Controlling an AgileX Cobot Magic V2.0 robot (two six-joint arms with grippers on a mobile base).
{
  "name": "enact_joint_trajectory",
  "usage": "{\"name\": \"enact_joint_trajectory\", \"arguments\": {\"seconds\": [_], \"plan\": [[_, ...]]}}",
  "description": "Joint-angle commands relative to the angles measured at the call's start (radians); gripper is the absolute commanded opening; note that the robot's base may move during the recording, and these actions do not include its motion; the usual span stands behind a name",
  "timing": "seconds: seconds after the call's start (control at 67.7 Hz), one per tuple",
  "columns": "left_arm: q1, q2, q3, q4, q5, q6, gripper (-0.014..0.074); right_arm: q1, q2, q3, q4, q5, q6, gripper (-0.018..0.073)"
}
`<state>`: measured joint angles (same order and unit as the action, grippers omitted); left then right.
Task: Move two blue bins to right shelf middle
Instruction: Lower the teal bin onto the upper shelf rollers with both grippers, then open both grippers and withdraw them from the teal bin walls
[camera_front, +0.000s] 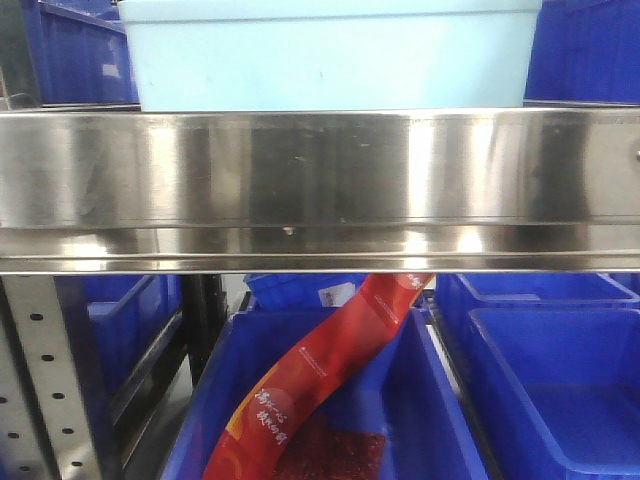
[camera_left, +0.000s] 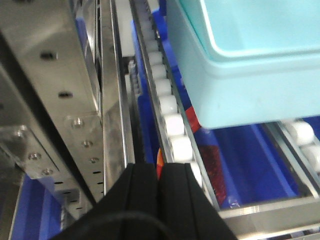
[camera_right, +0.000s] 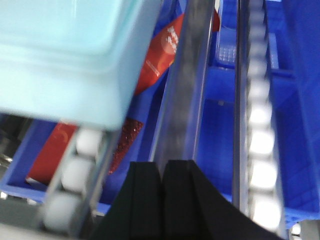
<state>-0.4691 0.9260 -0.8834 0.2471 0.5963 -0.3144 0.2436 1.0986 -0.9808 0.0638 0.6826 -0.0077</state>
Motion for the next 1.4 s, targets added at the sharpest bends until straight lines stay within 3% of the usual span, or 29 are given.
{"name": "enact_joint_trajectory", "arguments": {"seconds": [0.0,0.251,0.591,0.813,1.389], "plan": [[-0.002,-0.093,0.098,0.004,-0.102,-0.012,-0.0111,-0.002,-0.078,0.12,-0.014,-0.117,0.0,-0.0162],[-0.002,-0.383,0.356,0.004,-0.199,-0.012,-0.0111,-0.002,-0.351,0.424,-0.014,-0.325,0.0,-0.0162],[-0.002,-0.683,0.422,0.007,-0.203,-0.012,-0.0111,-0.002,-0.779,0.593,-0.016,-0.419,-0.002,-0.0162],[-0.002,-0.736,0.422,0.008,-0.203,-0.012,-0.0111,-0.002,-0.923,0.593,-0.019,-0.455,-0.002,-0.0162],[-0.002,-0.738,0.422,0.008,-0.201,-0.012,-0.0111,-0.002,-0.923,0.593,-0.019,-0.455,-0.002,-0.0162]]}}
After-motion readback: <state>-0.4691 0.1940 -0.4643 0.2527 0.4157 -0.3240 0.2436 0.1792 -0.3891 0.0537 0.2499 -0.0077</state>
